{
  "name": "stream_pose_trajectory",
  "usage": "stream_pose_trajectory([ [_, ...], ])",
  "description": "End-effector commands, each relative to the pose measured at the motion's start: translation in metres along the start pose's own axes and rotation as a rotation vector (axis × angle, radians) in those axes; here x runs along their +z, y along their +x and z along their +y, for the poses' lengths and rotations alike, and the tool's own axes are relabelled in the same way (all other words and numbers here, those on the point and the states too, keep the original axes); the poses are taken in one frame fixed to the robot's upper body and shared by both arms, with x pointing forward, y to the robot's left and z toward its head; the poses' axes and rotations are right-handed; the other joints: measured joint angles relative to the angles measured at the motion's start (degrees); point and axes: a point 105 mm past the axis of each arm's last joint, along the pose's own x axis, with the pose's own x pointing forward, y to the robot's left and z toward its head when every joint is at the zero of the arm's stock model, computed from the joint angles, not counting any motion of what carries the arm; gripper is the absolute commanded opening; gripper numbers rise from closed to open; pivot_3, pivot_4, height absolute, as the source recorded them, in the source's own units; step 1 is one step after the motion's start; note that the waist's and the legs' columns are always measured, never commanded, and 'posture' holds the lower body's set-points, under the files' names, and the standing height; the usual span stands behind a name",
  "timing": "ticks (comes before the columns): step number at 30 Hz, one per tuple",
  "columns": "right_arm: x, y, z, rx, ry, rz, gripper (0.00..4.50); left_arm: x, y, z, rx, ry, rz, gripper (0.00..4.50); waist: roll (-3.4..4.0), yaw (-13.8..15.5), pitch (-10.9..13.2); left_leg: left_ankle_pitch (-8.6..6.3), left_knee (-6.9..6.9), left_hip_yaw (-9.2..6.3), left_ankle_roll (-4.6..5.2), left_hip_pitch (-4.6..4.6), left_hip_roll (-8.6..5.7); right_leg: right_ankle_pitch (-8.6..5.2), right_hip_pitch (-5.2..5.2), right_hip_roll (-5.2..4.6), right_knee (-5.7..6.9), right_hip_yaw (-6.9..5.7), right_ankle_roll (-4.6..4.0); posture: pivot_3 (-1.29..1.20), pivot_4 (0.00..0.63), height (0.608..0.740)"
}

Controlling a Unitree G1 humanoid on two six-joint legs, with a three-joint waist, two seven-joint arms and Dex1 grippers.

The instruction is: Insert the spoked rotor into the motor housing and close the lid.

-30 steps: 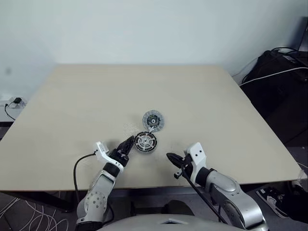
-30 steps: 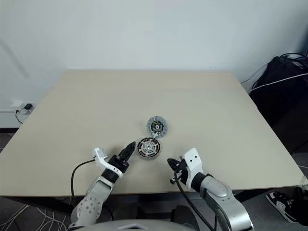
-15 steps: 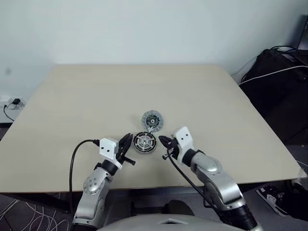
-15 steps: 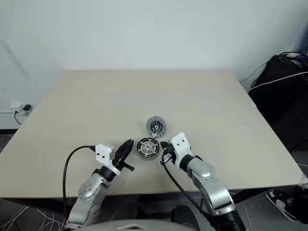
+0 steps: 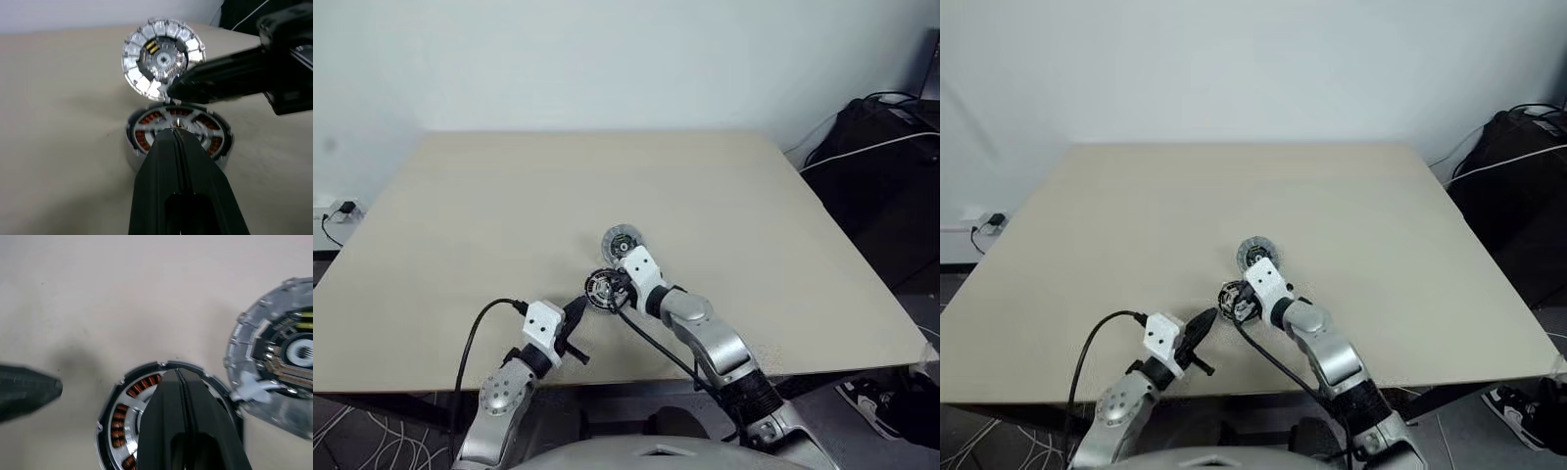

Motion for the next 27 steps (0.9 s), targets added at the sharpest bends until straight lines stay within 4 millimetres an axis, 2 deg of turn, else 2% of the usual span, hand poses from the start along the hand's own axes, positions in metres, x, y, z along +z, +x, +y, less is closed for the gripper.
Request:
stream_pose_trajectory([
  [1, 0.005, 0.008, 0.001, 0.023, -0.038, -0.010, 0.00, 0.008, 0.002, -0.003, -0.018, 0.009, -0.033, 0.03, 0.01, -0.1, 0.0, 0.00, 0.01, 0.00, 0.00, 0.00, 0.00, 0.00, 0.01, 0.00, 0.01, 0.00, 0.00, 0.00, 0.000, 0.740],
  [8, -0.018, 0.015, -0.003, 0.027, -0.042, 0.077, 0.00, 0.009, 0.002, -0.006, -0.014, -0.008, -0.043, 0.03, 0.17, -0.3, -0.2, 0.00, 0.01, 0.00, 0.00, 0.03, 0.00, 0.01, 0.02, 0.00, 0.04, 0.00, 0.00, 0.00, 0.000, 0.740],
  [11, -0.008, 0.012, -0.001, 0.058, -0.056, 0.038, 0.00, 0.009, 0.002, -0.007, -0.016, -0.011, -0.044, 0.03, 0.22, -0.3, -0.2, 0.00, 0.02, 0.00, 0.00, 0.10, 0.00, 0.01, 0.07, 0.00, 0.09, 0.01, -0.01, 0.00, 0.000, 0.740],
  [15, 0.023, -0.001, 0.008, 0.160, -0.207, -0.031, 0.00, 0.009, 0.006, -0.009, -0.023, -0.016, -0.048, 0.03, 0.26, -0.3, -0.2, 0.00, 0.04, 0.00, 0.00, 0.10, 0.00, 0.01, 0.06, -0.02, 0.13, 0.01, -0.01, 0.00, 0.000, 0.740],
  [19, 0.028, -0.015, 0.010, 0.248, -0.369, 0.024, 0.00, 0.009, 0.010, -0.012, -0.040, -0.027, -0.049, 0.03, 0.26, -0.3, -0.2, 0.00, 0.06, 0.00, 0.01, 0.08, 0.00, 0.00, 0.03, -0.01, 0.12, 0.00, -0.01, 0.00, 0.000, 0.740],
  [22, 0.024, -0.022, 0.008, 0.281, -0.452, 0.079, 0.66, 0.009, 0.013, -0.013, -0.044, -0.043, -0.055, 0.00, 0.25, -0.1, -0.3, 0.01, 0.08, 0.00, 0.01, 0.09, 0.00, 0.00, 0.04, -0.01, 0.13, -0.01, -0.02, 0.00, 0.000, 0.740],
  [27, 0.016, -0.028, 0.001, 0.303, -0.619, 0.175, 2.27, 0.006, 0.015, -0.015, -0.039, -0.046, -0.053, 0.00, 0.25, 0.1, -0.2, 0.01, 0.12, 0.00, 0.01, 0.07, 0.00, 0.00, 0.04, -0.01, 0.12, -0.01, -0.03, 0.00, 0.000, 0.740],
])
